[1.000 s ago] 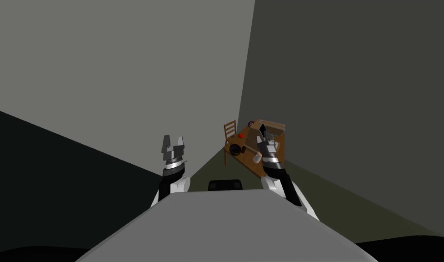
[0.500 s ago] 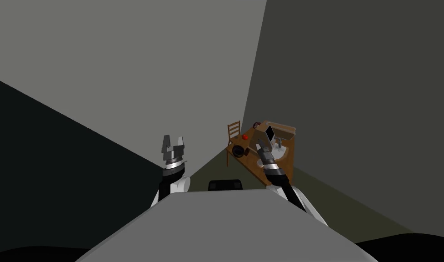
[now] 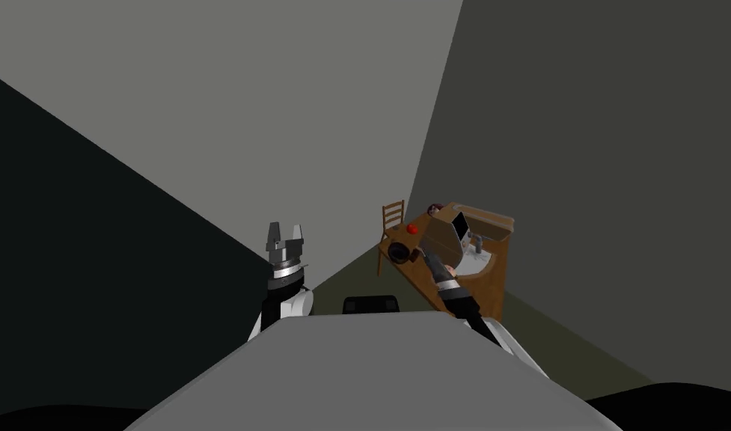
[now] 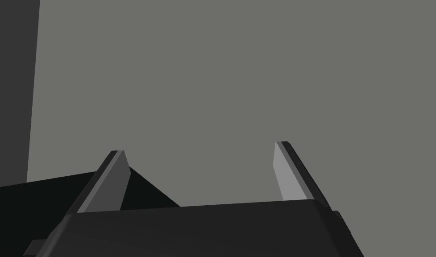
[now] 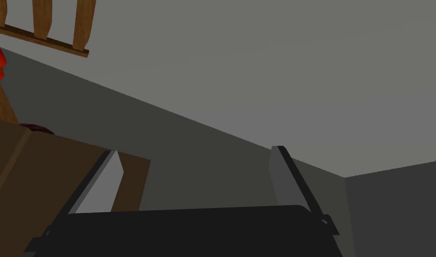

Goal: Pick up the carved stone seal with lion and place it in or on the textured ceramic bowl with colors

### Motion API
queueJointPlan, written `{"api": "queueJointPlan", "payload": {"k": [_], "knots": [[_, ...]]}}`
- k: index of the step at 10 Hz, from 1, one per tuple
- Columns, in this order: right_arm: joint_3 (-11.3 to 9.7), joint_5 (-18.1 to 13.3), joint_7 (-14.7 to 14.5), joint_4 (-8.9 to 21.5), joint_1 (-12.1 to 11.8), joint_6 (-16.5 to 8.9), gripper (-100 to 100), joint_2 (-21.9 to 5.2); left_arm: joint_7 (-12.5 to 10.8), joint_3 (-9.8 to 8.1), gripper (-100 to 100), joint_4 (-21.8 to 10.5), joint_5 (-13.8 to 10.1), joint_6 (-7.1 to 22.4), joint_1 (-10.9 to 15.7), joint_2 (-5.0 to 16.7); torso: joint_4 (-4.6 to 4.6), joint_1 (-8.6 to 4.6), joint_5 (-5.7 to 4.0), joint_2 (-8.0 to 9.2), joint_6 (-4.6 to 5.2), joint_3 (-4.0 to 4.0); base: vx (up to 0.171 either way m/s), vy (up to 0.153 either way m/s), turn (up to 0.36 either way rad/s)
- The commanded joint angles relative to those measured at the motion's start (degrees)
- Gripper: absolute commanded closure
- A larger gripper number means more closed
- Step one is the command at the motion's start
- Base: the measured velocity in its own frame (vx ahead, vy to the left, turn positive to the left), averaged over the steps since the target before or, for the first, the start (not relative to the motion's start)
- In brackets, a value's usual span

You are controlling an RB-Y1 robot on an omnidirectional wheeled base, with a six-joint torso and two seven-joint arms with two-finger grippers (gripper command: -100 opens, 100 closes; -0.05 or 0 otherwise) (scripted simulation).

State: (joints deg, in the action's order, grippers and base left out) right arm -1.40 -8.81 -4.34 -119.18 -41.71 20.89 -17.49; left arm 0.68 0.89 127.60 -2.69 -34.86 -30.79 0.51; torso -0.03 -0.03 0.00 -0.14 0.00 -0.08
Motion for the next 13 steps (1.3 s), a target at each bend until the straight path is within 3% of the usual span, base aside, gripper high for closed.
{"api": "queueJointPlan", "payload": {"k": [1,4,5,13], "knots": [[0.0,-2.3,-0.7,1.8,-2.2,0.0,-100,-2.0,0.0,0.00,0,0.0,0.0,0.0,0.0,0.0,0.00,0.00,0.00,0.00,0.00,0.00,0.054,0.001,0.299],[0.0,-7.2,-2.1,6.2,-5.6,-0.5,-100,-6.0,0.0,0.00,0,0.0,0.0,0.0,0.0,0.0,-0.02,0.03,0.01,-0.11,-0.01,-0.07,0.064,0.001,0.286],[0.0,-7.2,-2.1,6.2,-5.6,-0.5,-100,-6.0,0.0,0.00,0,0.0,0.0,0.0,0.0,0.0,-0.03,0.02,0.01,-0.13,0.00,-0.08,0.049,-0.006,0.087],[0.0,-19.7,-6.0,17.3,-14.6,-2.0,-100,-16.0,0.0,-0.01,0,0.0,0.0,0.0,0.0,0.0,-0.05,-0.14,-0.03,-0.22,0.02,-0.13,0.075,-0.036,0.257]]}}
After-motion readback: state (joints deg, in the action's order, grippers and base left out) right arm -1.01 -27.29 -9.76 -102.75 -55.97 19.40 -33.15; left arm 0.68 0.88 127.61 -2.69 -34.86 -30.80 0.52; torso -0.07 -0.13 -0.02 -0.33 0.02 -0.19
